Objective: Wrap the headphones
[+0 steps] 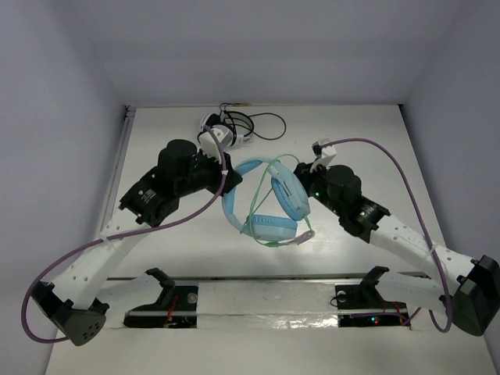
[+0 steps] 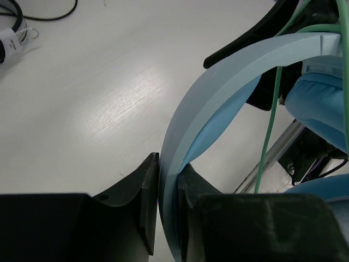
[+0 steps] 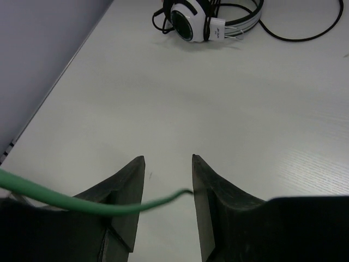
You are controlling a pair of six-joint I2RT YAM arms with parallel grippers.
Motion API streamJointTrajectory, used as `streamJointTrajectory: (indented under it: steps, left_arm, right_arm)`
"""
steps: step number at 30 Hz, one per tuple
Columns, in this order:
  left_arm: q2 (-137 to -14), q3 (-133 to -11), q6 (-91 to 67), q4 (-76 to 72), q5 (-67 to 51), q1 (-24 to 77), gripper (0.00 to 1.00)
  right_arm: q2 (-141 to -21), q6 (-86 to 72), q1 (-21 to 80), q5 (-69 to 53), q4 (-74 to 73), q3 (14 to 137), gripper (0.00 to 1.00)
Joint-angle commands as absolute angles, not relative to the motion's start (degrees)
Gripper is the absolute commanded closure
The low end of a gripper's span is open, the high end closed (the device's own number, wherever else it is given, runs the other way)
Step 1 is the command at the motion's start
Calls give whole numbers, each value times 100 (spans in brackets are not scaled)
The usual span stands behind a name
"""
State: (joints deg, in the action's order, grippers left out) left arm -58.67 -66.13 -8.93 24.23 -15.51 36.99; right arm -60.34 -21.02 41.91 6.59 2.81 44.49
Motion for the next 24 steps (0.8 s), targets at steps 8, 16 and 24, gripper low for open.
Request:
streamJointTrajectory:
  steps: [8,16,24]
  left_arm:
    - [-5801,-7707,-1441,1749,-1758,3621,100]
    - [-5985,-7963,-1643,1749,-1731,3621,100]
    - [-6038,-8068,-1915,1618,-1223,3568,100]
  right_arm:
    - [-6020,-2531,3894,-483,2432,3780,57]
    - [-6258,-2672,3894,-598,3058,3481,58]
    - [-6320,-2970,3894,-984,3691,3094,73]
